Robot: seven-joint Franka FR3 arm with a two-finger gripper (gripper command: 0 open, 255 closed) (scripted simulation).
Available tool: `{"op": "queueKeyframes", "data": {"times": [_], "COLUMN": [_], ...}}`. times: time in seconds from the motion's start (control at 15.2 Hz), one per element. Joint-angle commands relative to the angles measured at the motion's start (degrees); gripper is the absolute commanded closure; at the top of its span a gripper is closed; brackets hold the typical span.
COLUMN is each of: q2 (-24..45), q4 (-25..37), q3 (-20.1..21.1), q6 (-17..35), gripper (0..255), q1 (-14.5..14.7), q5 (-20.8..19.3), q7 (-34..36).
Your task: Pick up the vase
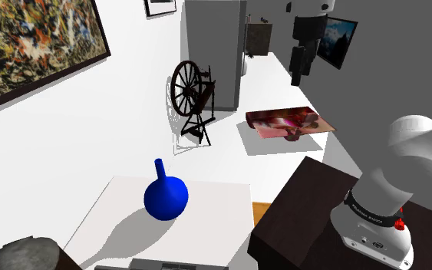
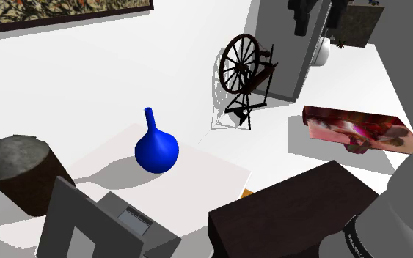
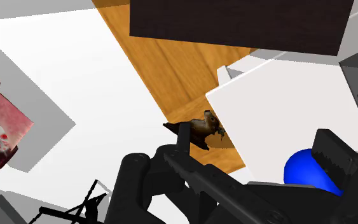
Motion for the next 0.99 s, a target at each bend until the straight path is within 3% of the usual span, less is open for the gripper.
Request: {"op": "queueKeyframes", "data": {"times": [0.0, 0.92], "q2": [0.0, 23.2], "q4": [0.0, 5.0], "q3": [0.0, 9.3], "q6": [0.0, 17.0], "gripper": [0, 0], "q1": [0.0, 3.3], "q5": [0.0, 5.0], "q7": [0.0, 11.4]}}
